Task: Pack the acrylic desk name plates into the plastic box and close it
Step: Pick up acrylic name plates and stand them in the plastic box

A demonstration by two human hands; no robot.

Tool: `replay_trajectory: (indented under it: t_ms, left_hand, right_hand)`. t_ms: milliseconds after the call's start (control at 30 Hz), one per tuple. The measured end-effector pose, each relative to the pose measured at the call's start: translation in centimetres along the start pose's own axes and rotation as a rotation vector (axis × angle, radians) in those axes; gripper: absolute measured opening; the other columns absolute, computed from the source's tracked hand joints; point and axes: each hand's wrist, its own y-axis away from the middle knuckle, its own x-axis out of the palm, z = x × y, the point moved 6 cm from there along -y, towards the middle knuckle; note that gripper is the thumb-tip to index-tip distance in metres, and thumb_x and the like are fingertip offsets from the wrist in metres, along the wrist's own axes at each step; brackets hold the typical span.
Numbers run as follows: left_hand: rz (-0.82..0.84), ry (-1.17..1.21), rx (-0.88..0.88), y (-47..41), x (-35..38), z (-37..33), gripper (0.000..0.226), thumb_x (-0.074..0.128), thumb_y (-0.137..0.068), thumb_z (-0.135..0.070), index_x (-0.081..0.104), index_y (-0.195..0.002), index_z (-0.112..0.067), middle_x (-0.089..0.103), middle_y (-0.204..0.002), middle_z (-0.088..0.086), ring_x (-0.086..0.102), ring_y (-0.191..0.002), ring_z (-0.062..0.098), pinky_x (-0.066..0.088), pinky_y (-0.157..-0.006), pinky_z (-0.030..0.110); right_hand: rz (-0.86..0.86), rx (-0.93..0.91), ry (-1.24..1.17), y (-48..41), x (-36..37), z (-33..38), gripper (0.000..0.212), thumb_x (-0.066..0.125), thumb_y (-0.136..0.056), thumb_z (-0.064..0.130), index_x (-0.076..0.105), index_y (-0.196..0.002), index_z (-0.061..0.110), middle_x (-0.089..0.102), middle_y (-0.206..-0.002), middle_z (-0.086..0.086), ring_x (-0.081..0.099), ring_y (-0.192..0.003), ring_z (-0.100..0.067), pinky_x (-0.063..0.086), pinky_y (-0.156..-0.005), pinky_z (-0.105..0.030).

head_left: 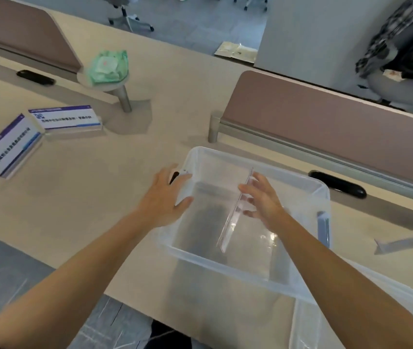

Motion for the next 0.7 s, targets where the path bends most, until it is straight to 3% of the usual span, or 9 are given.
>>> replay_trajectory:
  t_ms: [67, 133, 200, 267, 333, 433, 500, 600, 700]
  left_hand:
    - [0.037, 0.041, -0.001, -1.0, 0.9, 1.4, 0.069, 0.032, -0.084, -0.057, 0.047, -0.14, -0.021, 0.034, -0.151, 0.011, 0.034, -0.136, 0.035, 0.024, -0.111, 0.037]
    - [0.058, 0.133, 0.003, -1.4, 1.5, 2.0, 0.063, 0.029, -0.089, -0.05, 0.049, -0.139, -0.019, 0.039, -0.151, 0.003, 0.03, -0.139, 0.02, 0.007, -0.11, 0.016]
    - [0.042, 0.211, -0.029, -1.4, 1.8, 2.6, 0.05, 0.033, -0.094, -0.037, 0.049, -0.139, -0.023, 0.041, -0.151, -0.003, 0.031, -0.139, 0.015, 0.008, -0.107, 0.013]
    - [0.03, 0.251, -0.073, -1.2, 2.1, 3.0, 0.046, 0.034, -0.096, -0.029, 0.047, -0.14, -0.031, 0.043, -0.149, -0.01, 0.033, -0.136, 0.017, 0.022, -0.108, 0.023]
    - [0.028, 0.268, -0.111, -0.9, 2.3, 3.2, 0.047, 0.035, -0.095, -0.028, 0.045, -0.14, -0.038, 0.044, -0.146, -0.017, 0.034, -0.132, 0.016, 0.034, -0.103, 0.031]
    - [0.002, 0.285, -0.126, -0.9, 2.1, 3.2, 0.049, 0.037, -0.091, -0.028, 0.045, -0.137, -0.045, 0.043, -0.145, -0.022, 0.036, -0.13, 0.014, 0.038, -0.098, 0.032]
    - [-0.007, 0.299, -0.139, -1.0, 2.1, 3.2, 0.05, 0.042, -0.092, -0.024, 0.045, -0.136, -0.047, 0.044, -0.145, -0.022, 0.037, -0.128, 0.014, 0.039, -0.096, 0.032]
    - [-0.021, 0.321, -0.153, -0.9, 1.8, 3.0, 0.05, 0.046, -0.093, -0.018, 0.049, -0.135, -0.045, 0.044, -0.144, -0.022, 0.038, -0.127, 0.011, 0.038, -0.094, 0.029]
    - [-0.03, 0.367, -0.141, -0.8, 1.7, 2.9, 0.049, 0.045, -0.091, -0.021, 0.051, -0.132, -0.046, 0.051, -0.138, -0.021, 0.046, -0.111, 0.014, 0.045, -0.091, 0.033]
  right_hand:
    - [-0.033, 0.029, 0.036, -1.5, 1.4, -1.3, 0.062, 0.079, -0.079, 0.025, 0.048, -0.131, 0.036, 0.059, -0.116, 0.01, 0.062, -0.097, -0.015, 0.051, -0.092, -0.05]
    - [-0.036, 0.044, 0.061, -2.7, 2.7, -2.4, 0.051, 0.072, -0.087, 0.013, 0.047, -0.126, 0.035, 0.056, -0.099, 0.017, 0.06, -0.086, -0.008, 0.052, -0.074, -0.036]
    - [-0.02, 0.066, 0.093, -3.5, 3.9, -3.3, 0.051, 0.07, -0.089, 0.011, 0.045, -0.127, 0.033, 0.051, -0.096, 0.02, 0.056, -0.082, -0.005, 0.046, -0.063, -0.028]
    - [-0.006, 0.069, 0.132, -4.3, 4.7, -4.1, 0.054, 0.071, -0.09, 0.013, 0.043, -0.132, 0.031, 0.051, -0.101, 0.017, 0.056, -0.083, -0.006, 0.045, -0.062, -0.025]
    - [0.006, 0.062, 0.181, -5.3, 5.0, -5.0, 0.06, 0.073, -0.089, 0.019, 0.042, -0.138, 0.028, 0.051, -0.115, 0.009, 0.058, -0.093, -0.012, 0.049, -0.072, -0.028]
    - [0.018, 0.067, 0.209, -6.1, 4.7, -5.9, 0.076, 0.078, -0.084, 0.03, 0.039, -0.148, 0.026, 0.045, -0.139, 0.004, 0.052, -0.121, -0.023, 0.047, -0.097, -0.041]
    - [0.019, 0.035, 0.276, -6.3, 4.2, -5.9, 0.078, 0.078, -0.083, 0.034, 0.039, -0.15, 0.028, 0.043, -0.15, 0.001, 0.045, -0.136, -0.023, 0.039, -0.111, -0.042]
    - [0.061, 0.021, 0.349, -5.5, 3.1, -5.6, 0.085, 0.074, -0.084, 0.043, 0.027, -0.154, 0.035, 0.037, -0.158, -0.003, 0.035, -0.145, -0.023, 0.035, -0.113, -0.039]
    - [0.172, 0.021, 0.4, -4.1, 2.4, -6.2, 0.119, 0.078, -0.061, 0.069, 0.006, -0.155, 0.049, 0.023, -0.164, -0.004, 0.031, -0.147, -0.03, 0.036, -0.113, -0.046]
